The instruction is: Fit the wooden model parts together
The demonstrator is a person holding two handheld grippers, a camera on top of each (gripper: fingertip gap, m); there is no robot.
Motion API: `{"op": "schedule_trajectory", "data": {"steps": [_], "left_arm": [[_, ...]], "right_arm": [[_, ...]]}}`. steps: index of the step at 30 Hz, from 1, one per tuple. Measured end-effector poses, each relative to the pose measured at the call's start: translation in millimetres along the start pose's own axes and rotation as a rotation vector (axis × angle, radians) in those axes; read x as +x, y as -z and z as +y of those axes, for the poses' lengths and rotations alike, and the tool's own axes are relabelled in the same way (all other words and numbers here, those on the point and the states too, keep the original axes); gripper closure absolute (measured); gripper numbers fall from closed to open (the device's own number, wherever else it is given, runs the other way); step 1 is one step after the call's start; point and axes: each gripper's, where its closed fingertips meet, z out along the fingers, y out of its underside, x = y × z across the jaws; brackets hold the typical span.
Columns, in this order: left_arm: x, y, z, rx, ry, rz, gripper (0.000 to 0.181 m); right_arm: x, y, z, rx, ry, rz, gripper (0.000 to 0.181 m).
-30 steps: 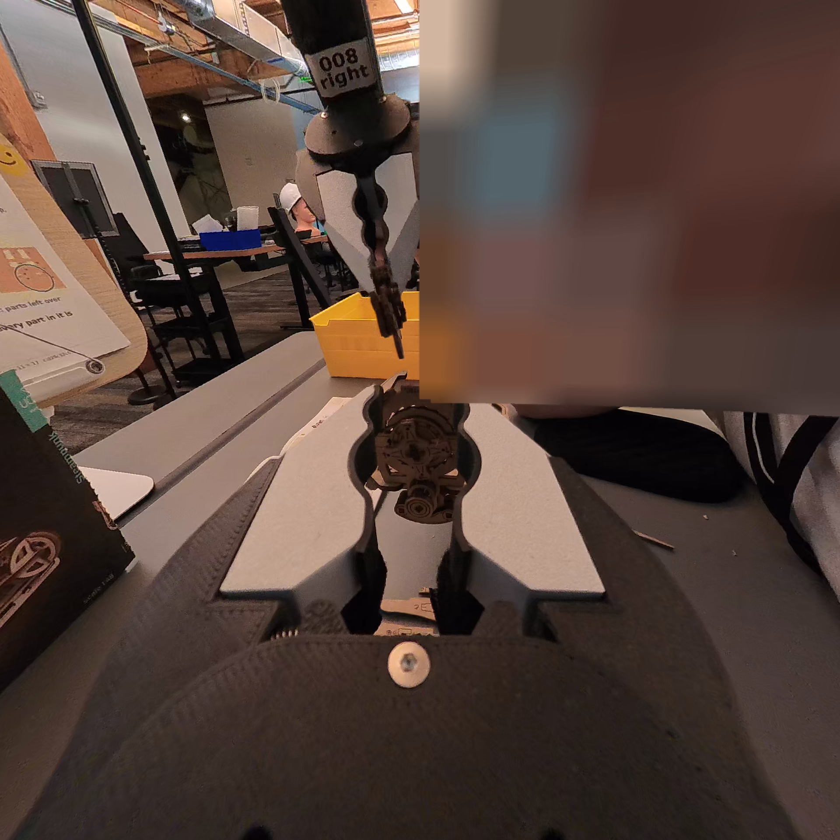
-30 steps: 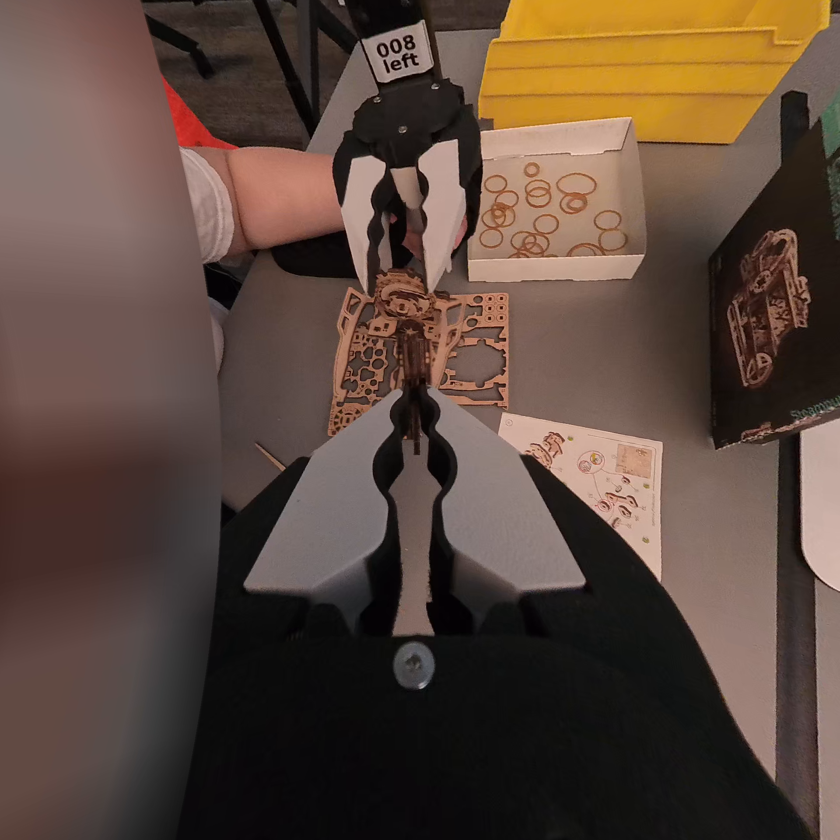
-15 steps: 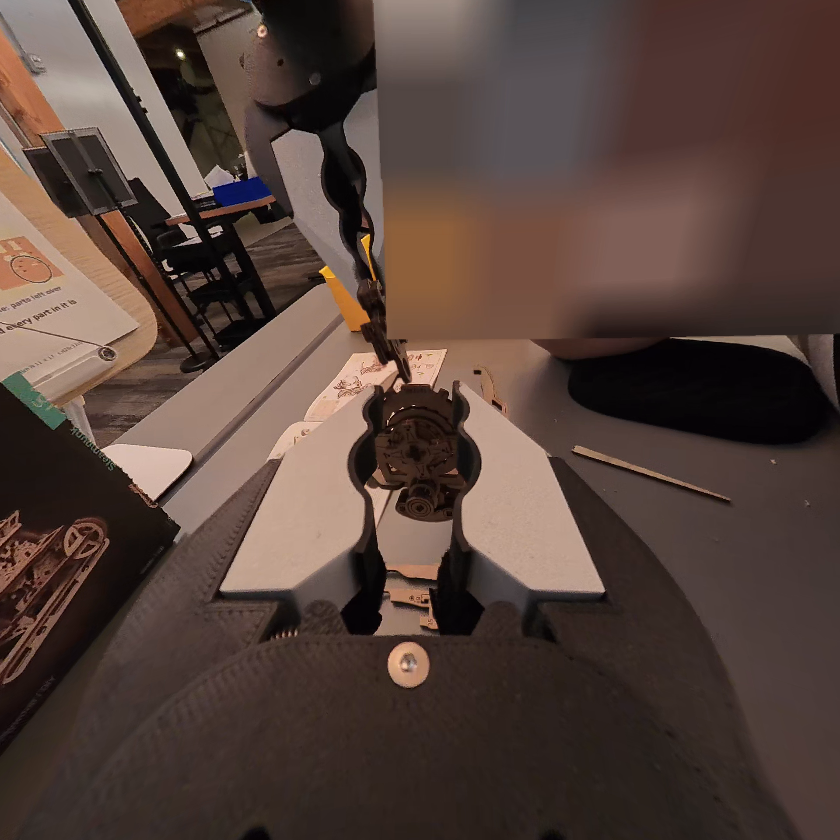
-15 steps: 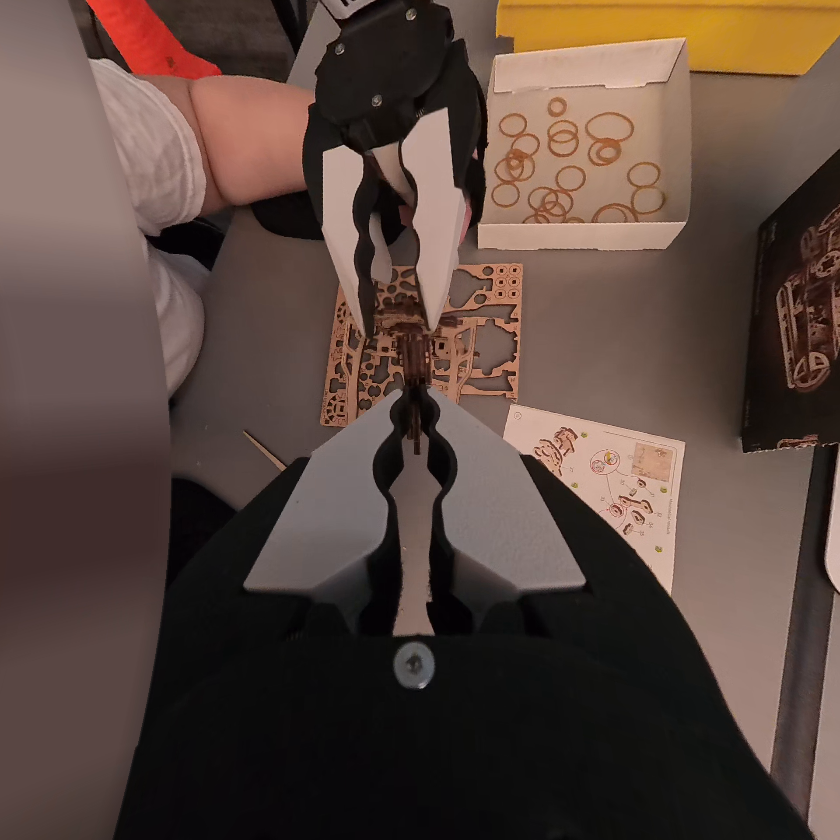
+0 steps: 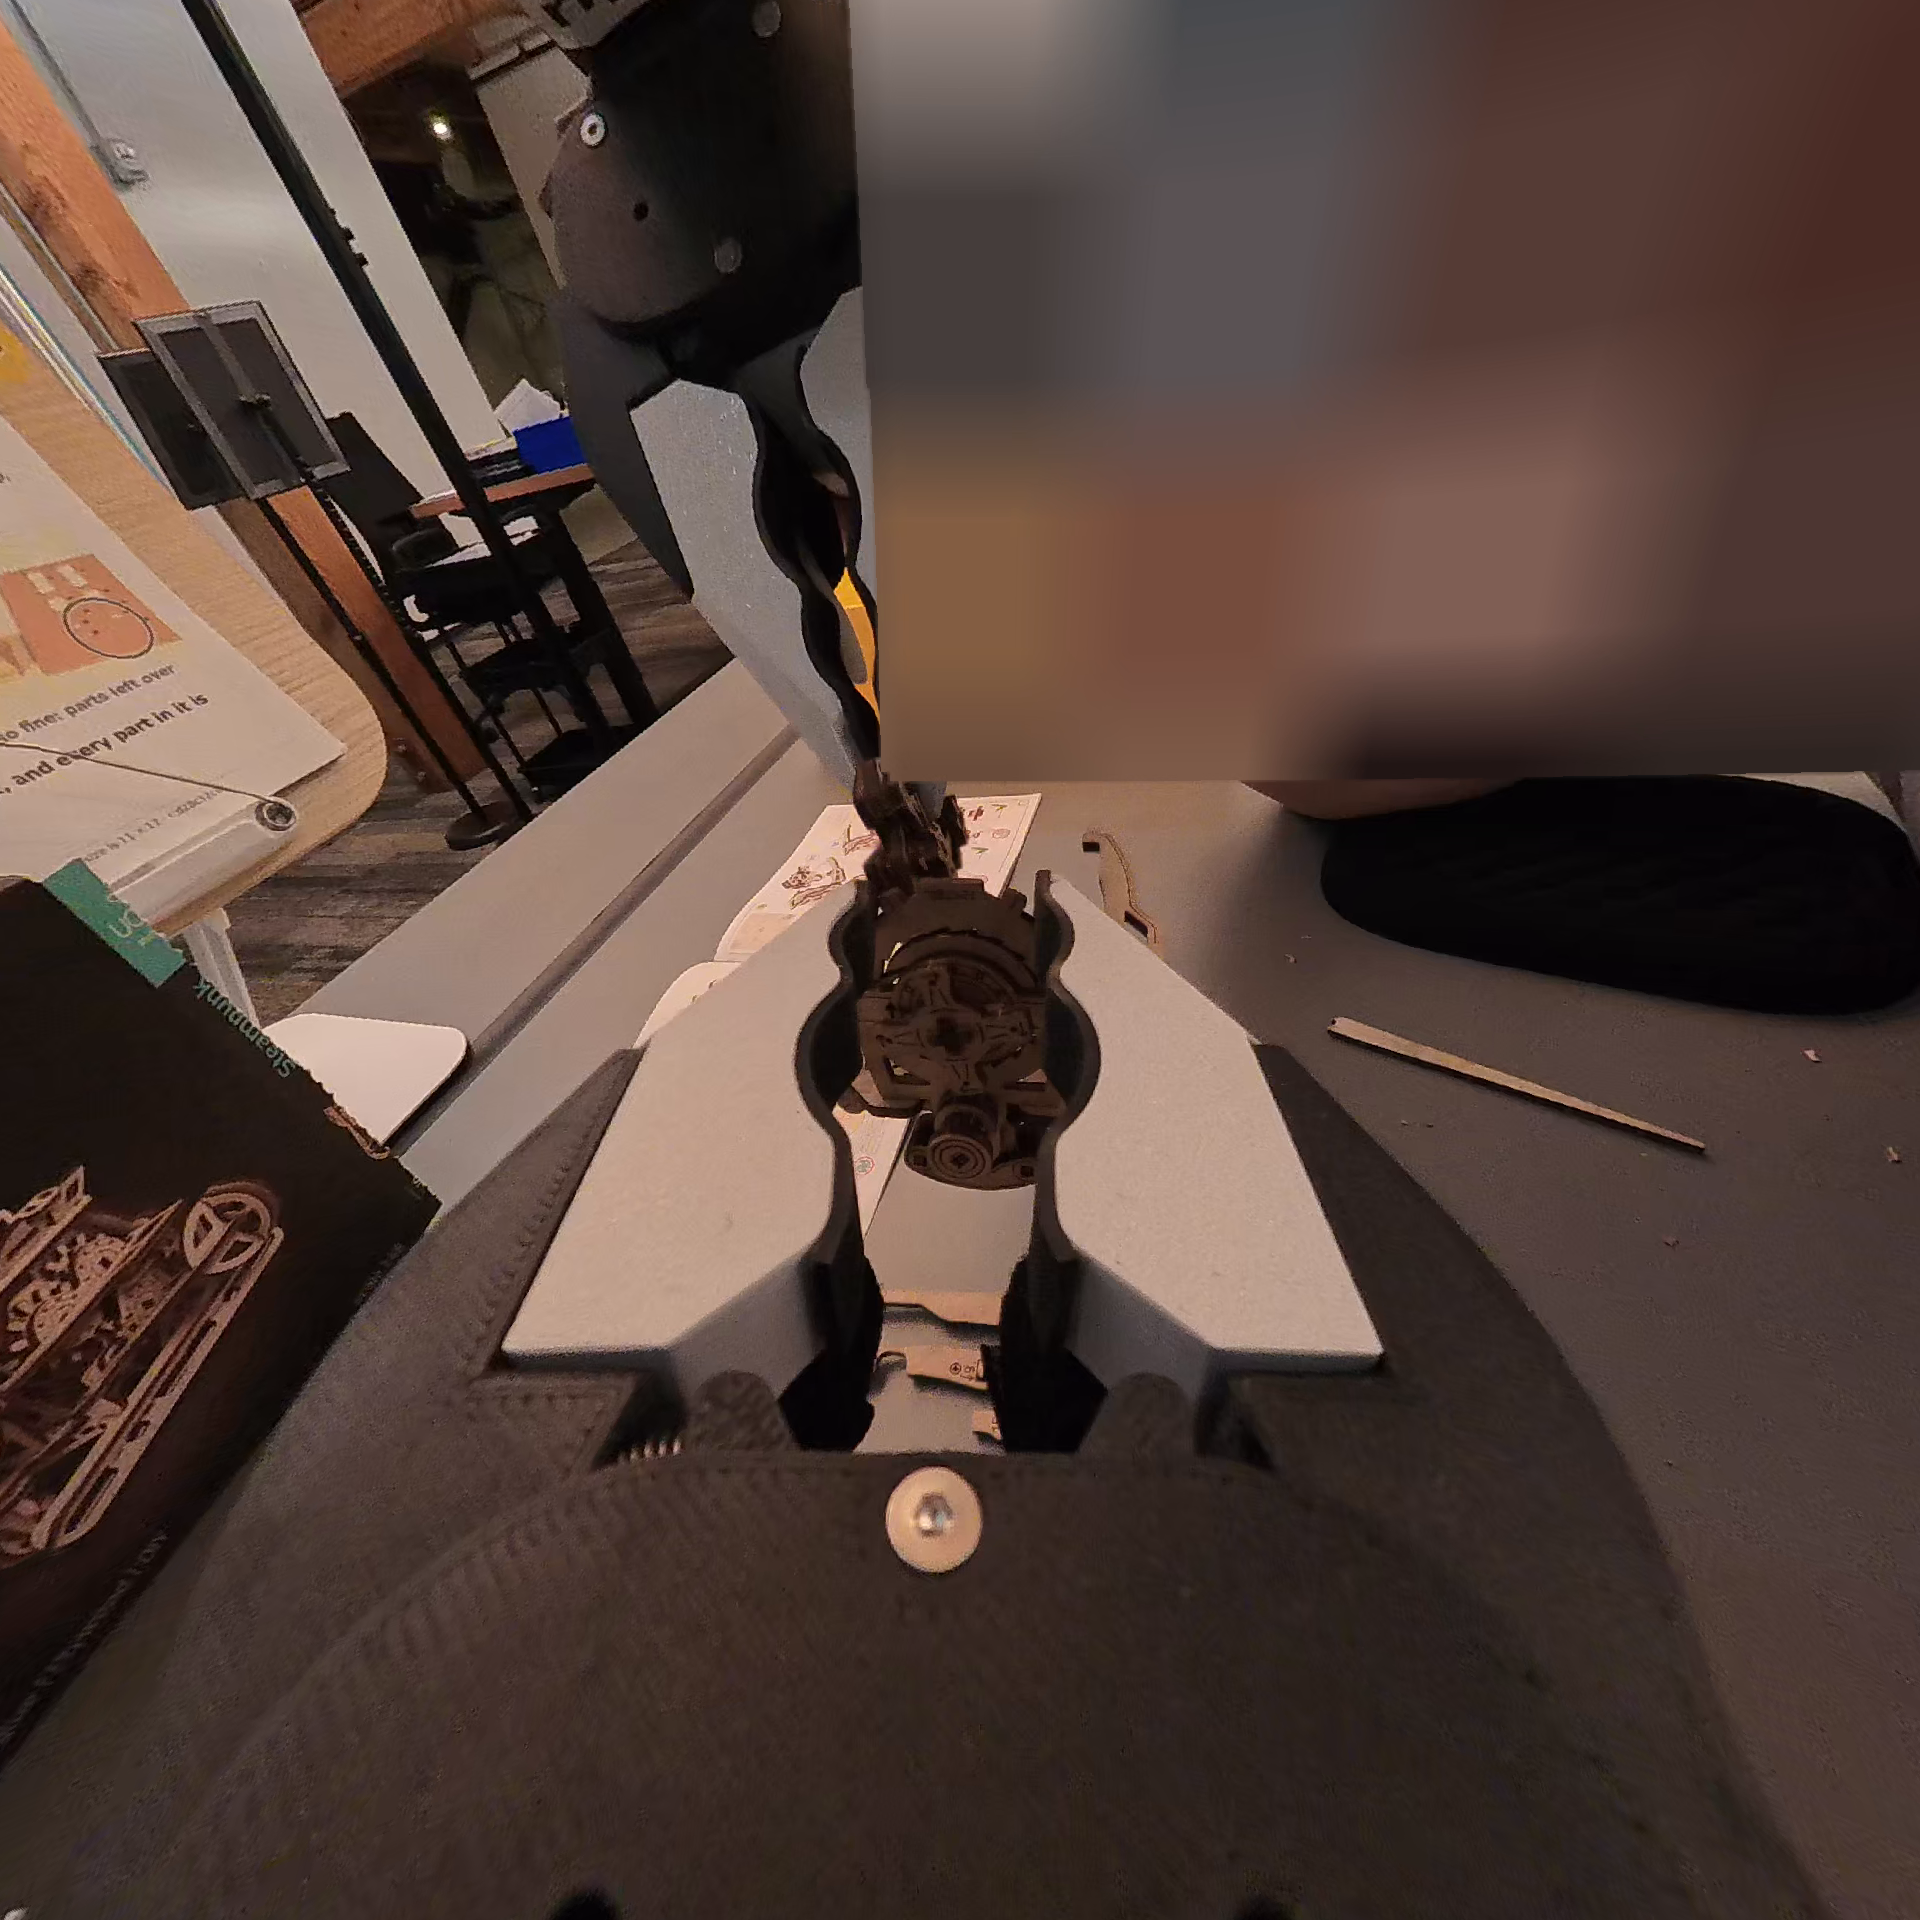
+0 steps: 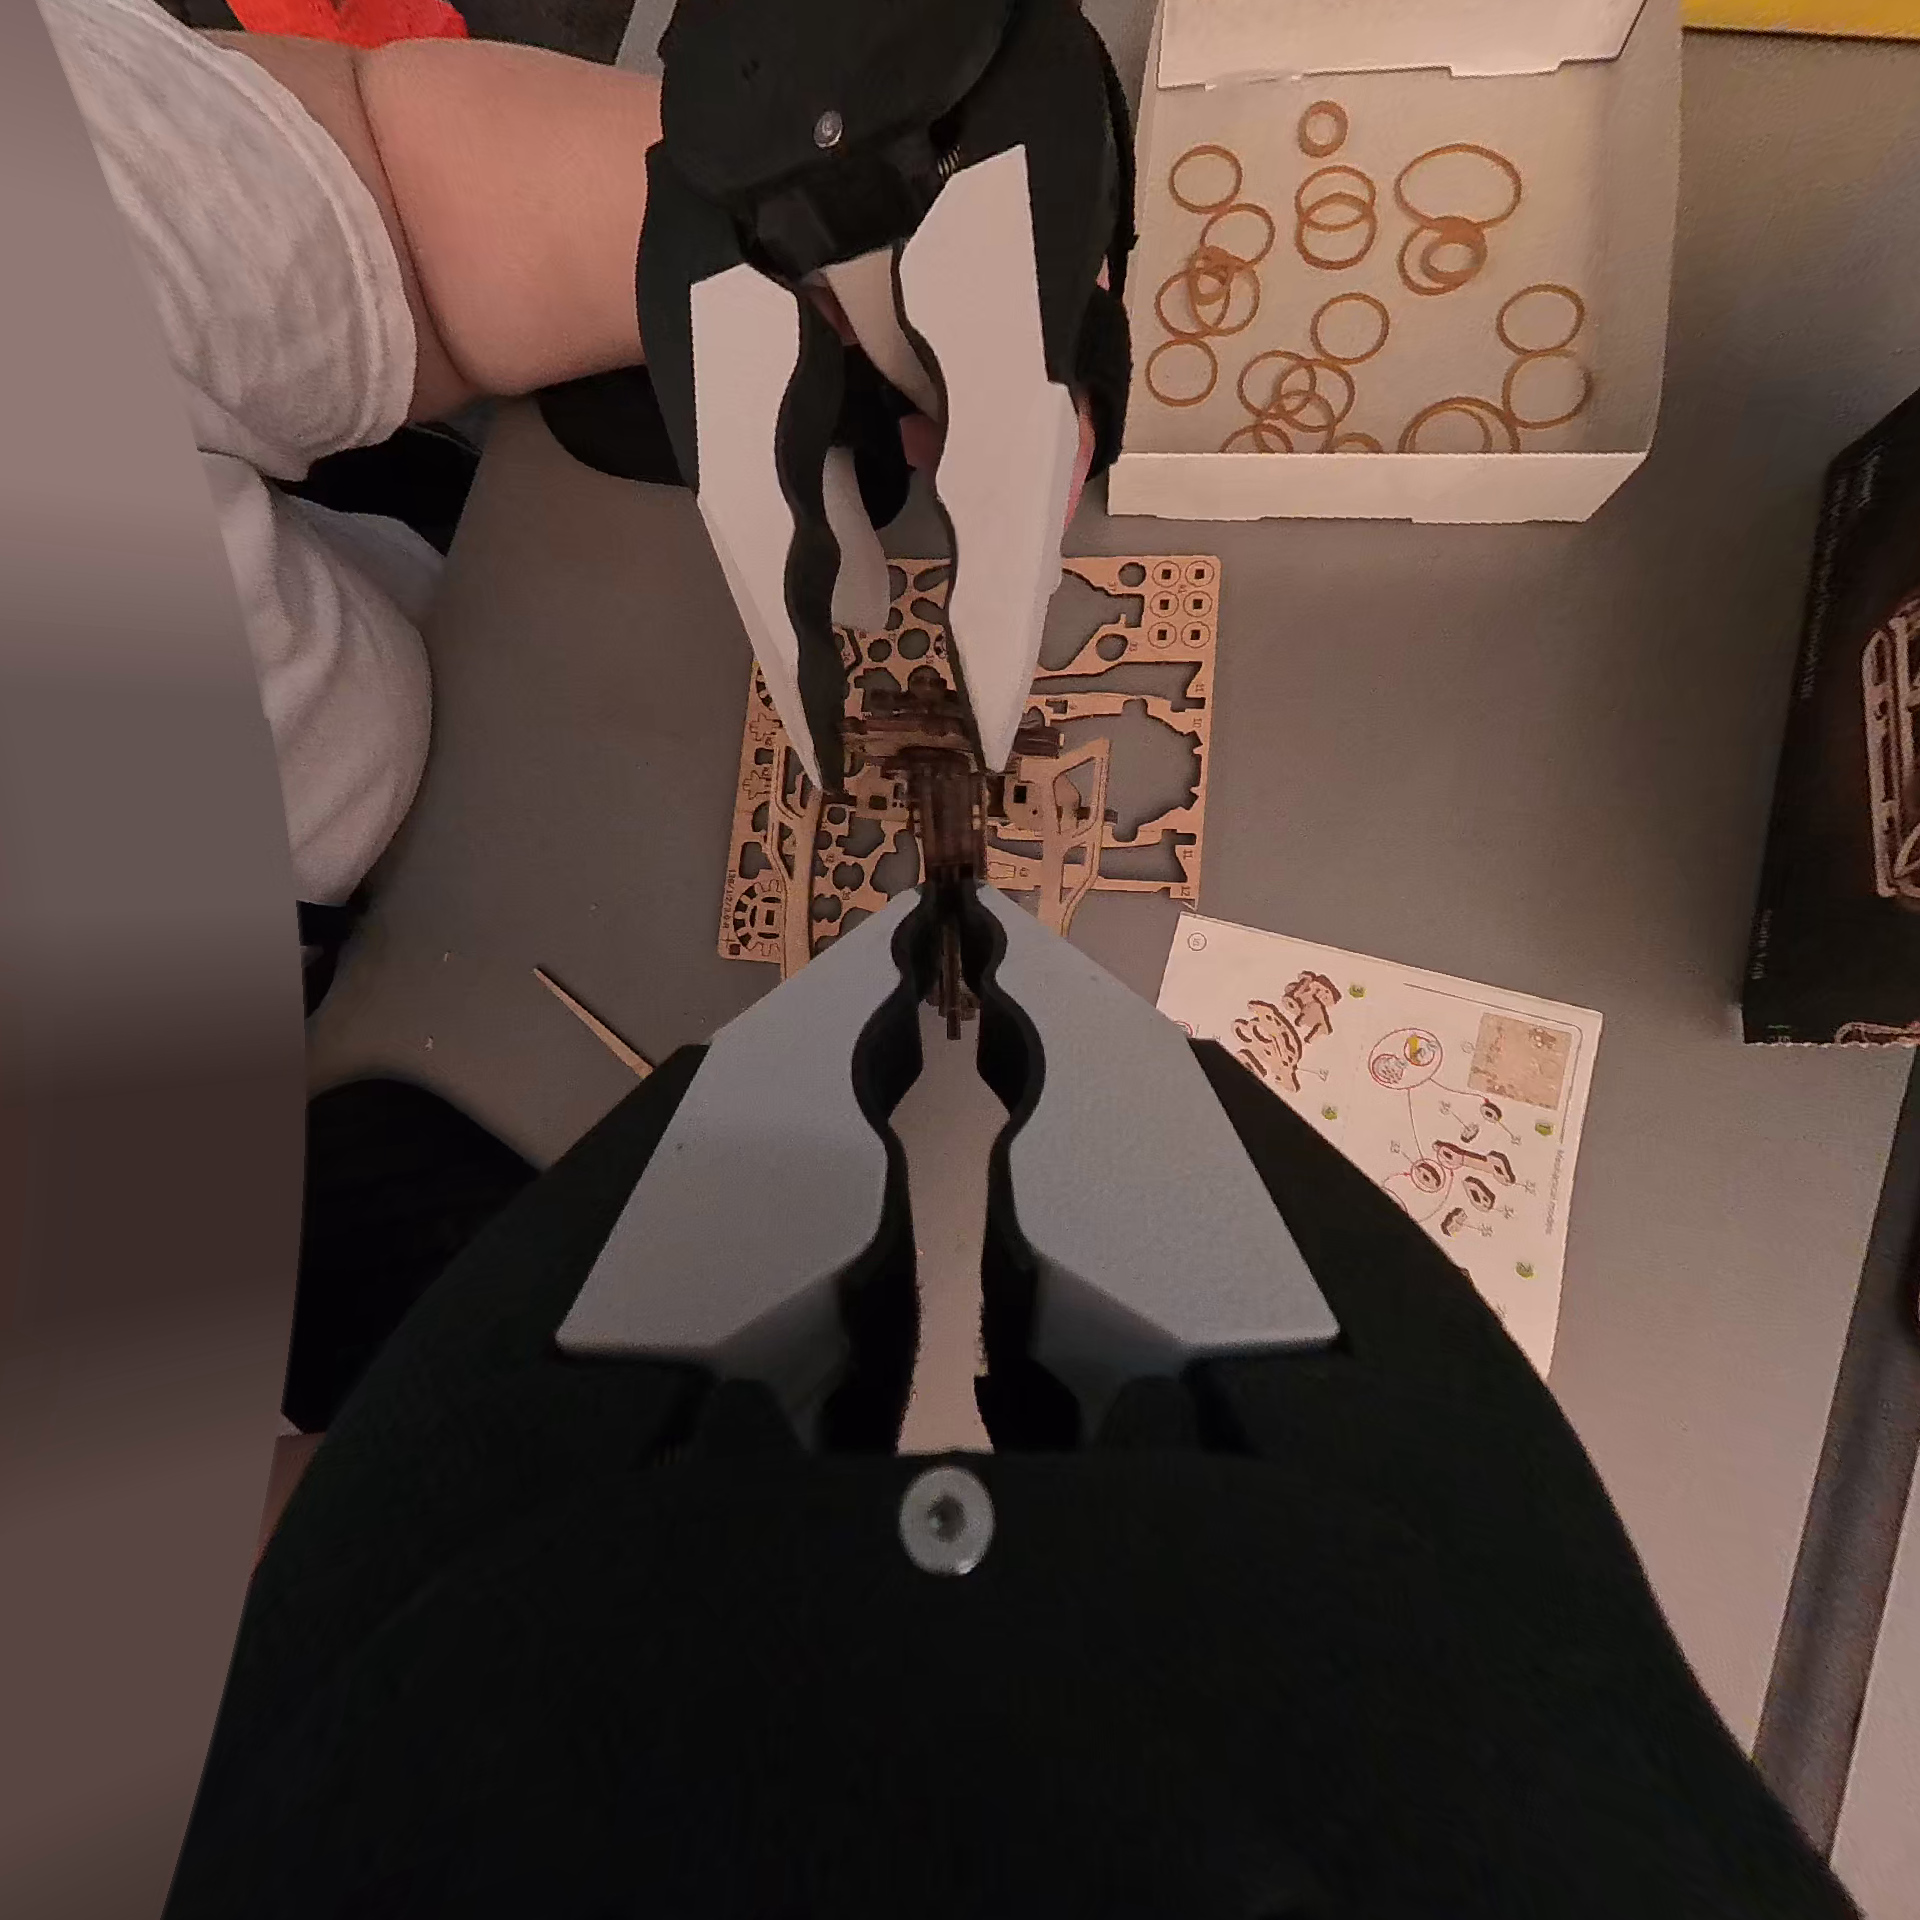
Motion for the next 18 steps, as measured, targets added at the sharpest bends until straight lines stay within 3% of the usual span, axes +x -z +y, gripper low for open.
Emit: {"op": "schedule_trajectory", "data": {"steps": [18], "left_arm": [[-6.7, 1.2, 1.5, -0.003, 0.009, -0.028, 0.153]], "right_arm": [[6.7, -2.0, 2.1, 0.001, -0.026, -0.005, 0.180]]}}
